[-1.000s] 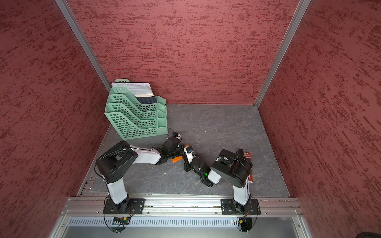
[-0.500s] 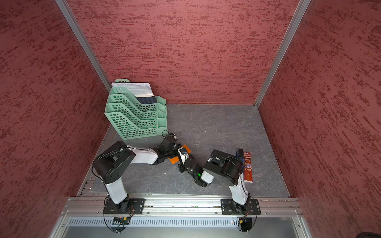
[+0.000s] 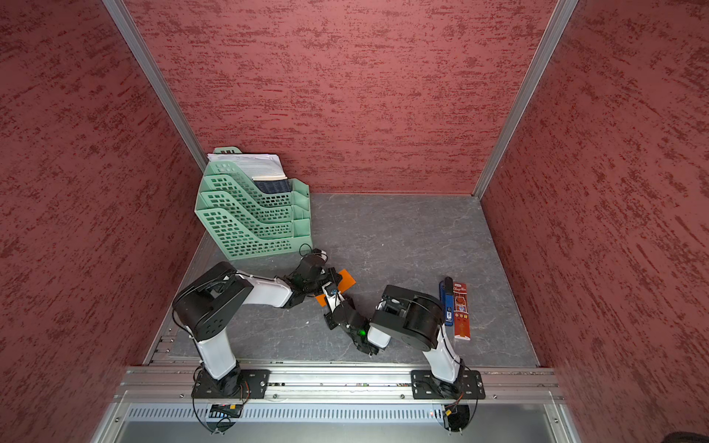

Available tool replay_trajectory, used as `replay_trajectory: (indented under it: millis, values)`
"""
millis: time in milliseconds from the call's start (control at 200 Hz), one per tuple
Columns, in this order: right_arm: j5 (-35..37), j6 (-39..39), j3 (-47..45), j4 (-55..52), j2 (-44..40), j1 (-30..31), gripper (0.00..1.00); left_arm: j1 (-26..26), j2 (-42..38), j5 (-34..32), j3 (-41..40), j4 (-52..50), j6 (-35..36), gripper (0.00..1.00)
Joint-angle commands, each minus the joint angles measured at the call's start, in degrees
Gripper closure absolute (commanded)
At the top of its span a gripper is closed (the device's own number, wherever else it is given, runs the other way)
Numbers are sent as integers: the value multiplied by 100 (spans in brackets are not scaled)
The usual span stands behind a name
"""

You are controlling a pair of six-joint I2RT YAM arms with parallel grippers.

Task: Fold the square paper along the opposite sides
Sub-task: Smooth out the paper at the center of the board.

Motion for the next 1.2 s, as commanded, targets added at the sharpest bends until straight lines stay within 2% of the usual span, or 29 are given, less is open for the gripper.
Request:
replay_trajectory:
  millis: [0, 336, 466, 561, 736, 872, 1017, 1197]
  values:
    - [-157, -32, -4, -507, 280, 275, 100, 55, 515, -16, -380, -1079, -66, 98]
    - [-192, 315, 104, -584, 475, 550, 100, 137, 522, -3, -566, -898, -83, 98]
    - [-226, 260, 64, -515, 308, 587, 100, 136, 475, 18, -595, -858, -73, 98]
    - [-213, 76, -111, -477, -410, 587, 100, 117, 379, 28, -595, -882, -24, 98]
    - [292, -654, -211, -1399, -2395, 563, 100, 26, -115, 42, -317, -1261, 268, 94]
    - [387, -783, -548, -1917, -3468, 140, 100, -133, -637, -139, 68, -1842, 452, 87]
    - [414, -715, -934, -2106, -3929, -238, 100, -233, -1050, -301, 414, -2270, 588, 78]
    - [375, -517, -1153, -1990, -3885, -323, 100, -309, -1326, -371, 931, -2663, 780, 68]
